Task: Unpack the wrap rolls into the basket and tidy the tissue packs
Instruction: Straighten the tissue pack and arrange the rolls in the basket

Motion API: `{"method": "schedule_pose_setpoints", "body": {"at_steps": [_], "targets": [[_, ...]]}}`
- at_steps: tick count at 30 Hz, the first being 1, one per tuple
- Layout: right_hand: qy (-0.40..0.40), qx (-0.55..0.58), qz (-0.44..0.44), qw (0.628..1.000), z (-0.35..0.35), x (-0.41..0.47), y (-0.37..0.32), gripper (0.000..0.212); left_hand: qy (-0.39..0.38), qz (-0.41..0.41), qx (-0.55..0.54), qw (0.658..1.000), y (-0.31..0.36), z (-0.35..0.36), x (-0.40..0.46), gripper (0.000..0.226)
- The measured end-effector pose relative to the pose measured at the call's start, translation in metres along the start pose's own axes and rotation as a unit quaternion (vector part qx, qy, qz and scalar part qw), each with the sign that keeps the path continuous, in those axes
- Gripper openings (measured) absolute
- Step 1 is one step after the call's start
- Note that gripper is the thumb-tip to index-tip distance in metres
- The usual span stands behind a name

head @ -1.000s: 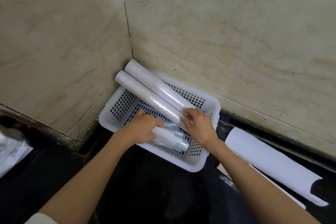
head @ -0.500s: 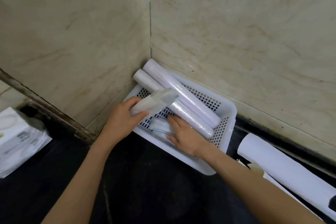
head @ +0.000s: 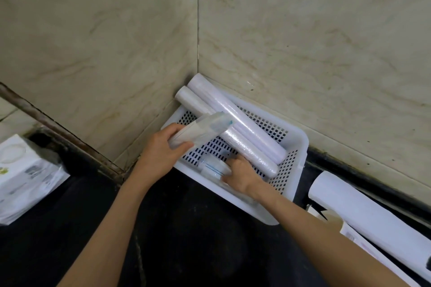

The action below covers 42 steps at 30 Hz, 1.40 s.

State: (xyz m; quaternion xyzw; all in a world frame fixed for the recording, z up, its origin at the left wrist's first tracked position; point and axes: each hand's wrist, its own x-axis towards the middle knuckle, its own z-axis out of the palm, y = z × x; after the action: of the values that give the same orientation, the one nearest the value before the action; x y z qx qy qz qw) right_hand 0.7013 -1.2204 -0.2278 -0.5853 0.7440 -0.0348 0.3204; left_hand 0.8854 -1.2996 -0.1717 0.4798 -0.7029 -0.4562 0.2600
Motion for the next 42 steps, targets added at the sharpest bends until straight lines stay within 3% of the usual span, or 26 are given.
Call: {"method": "schedule_pose_setpoints", "body": {"at_steps": [4, 9, 13, 17, 20, 25, 27, 28, 31, 38, 42], "targets": [[0.014, 0.018, 0.004, 1.000, 0.003, -0.007, -0.002, 0.022, 0.004, -0.011, 0.008, 1.000, 0.000, 0.000, 0.000, 0.021], [-0.025, 0.101, -0.012, 0.995, -0.006, -0.015, 0.005, 0.011, 0.005, -0.009, 0.024, 1.000, 0.003, 0.002, -0.001, 0.023], [0.029, 0.124, -0.037, 0.991, -0.014, -0.026, 0.014, 0.014, -0.001, -0.013, 0.026, 1.000, 0.008, 0.006, 0.003, 0.022], [0.121, 0.244, 0.010, 0.962, -0.042, -0.037, 0.023, 0.018, 0.002, 0.007, 0.098, 0.995, 0.016, 0.004, 0.019, 0.022], [0.193, 0.329, 0.015, 0.924, -0.068, -0.047, 0.034, 0.018, -0.069, 0.018, 0.202, 0.977, 0.024, 0.006, 0.036, 0.028], [0.275, 0.377, 0.051, 0.883, -0.087, -0.060, 0.056, 0.031, -0.221, 0.047, 0.331, 0.916, 0.033, 0.037, 0.049, 0.034], [0.286, 0.400, 0.066, 0.869, -0.089, -0.060, 0.063, 0.035, -0.302, 0.034, 0.335, 0.892, 0.033, 0.054, 0.054, 0.021], [0.286, 0.405, 0.071, 0.866, -0.090, -0.060, 0.065, 0.037, -0.340, 0.029, 0.332, 0.879, 0.033, 0.063, 0.055, 0.014], [0.274, 0.406, 0.062, 0.870, -0.087, -0.059, 0.067, 0.038, -0.411, 0.002, 0.310, 0.857, 0.024, 0.086, 0.055, 0.018], [0.202, 0.397, 0.062, 0.893, -0.080, -0.053, 0.060, 0.028, -0.370, -0.078, 0.210, 0.902, -0.005, 0.080, 0.046, 0.029], [0.110, 0.391, 0.039, 0.913, -0.081, -0.047, 0.048, 0.024, -0.387, -0.091, 0.201, 0.895, -0.005, 0.068, 0.049, 0.033]]}}
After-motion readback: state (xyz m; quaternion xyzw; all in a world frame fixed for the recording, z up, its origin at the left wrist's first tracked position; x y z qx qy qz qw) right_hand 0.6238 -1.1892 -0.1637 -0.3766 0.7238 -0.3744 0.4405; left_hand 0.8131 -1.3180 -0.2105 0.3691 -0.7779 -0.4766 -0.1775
